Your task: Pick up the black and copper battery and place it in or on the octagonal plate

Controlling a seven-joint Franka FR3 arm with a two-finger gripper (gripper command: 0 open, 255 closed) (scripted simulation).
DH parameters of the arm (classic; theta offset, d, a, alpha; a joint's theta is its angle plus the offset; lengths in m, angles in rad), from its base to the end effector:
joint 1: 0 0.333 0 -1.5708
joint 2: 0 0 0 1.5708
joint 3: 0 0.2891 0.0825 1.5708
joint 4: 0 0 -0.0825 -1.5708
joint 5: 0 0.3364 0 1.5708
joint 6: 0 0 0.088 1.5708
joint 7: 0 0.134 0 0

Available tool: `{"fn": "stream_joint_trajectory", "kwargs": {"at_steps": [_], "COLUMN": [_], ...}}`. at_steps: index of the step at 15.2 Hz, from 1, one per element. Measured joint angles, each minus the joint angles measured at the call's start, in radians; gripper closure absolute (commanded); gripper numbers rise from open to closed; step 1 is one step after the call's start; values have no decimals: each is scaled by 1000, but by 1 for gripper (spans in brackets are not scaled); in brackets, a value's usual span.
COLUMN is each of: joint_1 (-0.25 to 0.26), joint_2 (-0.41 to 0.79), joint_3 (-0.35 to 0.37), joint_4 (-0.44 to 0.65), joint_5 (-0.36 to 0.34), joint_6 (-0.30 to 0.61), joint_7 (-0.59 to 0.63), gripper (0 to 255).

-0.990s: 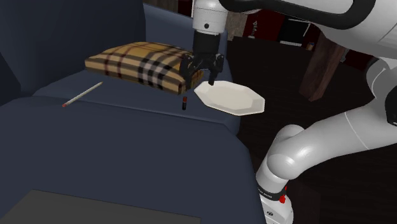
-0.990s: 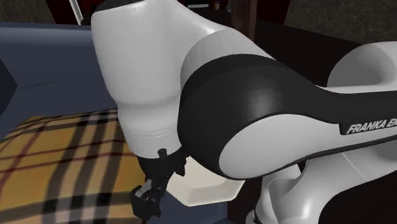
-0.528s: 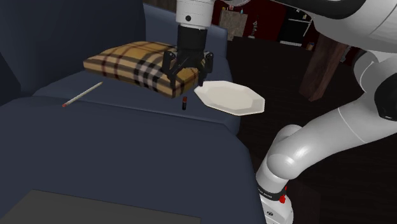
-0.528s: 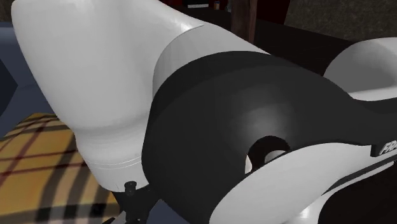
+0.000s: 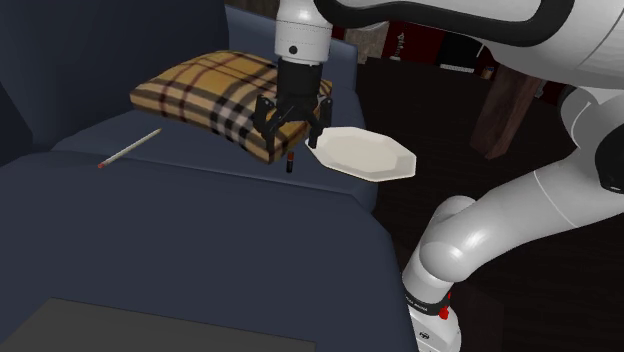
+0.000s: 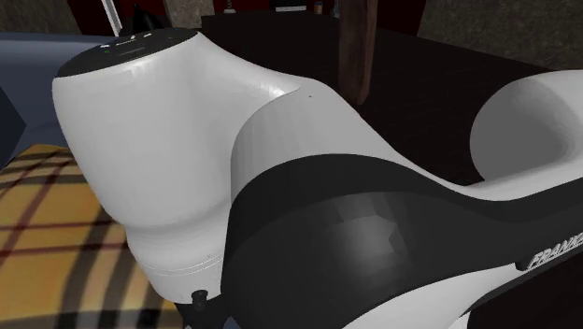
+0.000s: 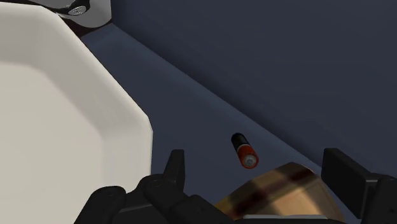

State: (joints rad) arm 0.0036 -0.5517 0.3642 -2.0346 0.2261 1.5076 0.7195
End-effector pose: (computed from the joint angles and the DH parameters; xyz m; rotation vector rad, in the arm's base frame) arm 0.3034 0.1836 0.5853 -3.0530 0.6012 0.0378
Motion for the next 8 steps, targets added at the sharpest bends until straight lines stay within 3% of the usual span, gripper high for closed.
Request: {"fn": "stream_joint_trajectory", "kwargs": {"at_steps": [3, 4, 8], "joint_1": [0, 0, 0], "joint_2": [-1, -1, -2], "joint_3": [0, 1, 0], "joint_4": [-1, -2, 1], "joint_5": [0, 0, 1], "joint_6": [1, 1, 1], "joint_7": [0, 0, -1], "gripper": [0, 255, 255]}}
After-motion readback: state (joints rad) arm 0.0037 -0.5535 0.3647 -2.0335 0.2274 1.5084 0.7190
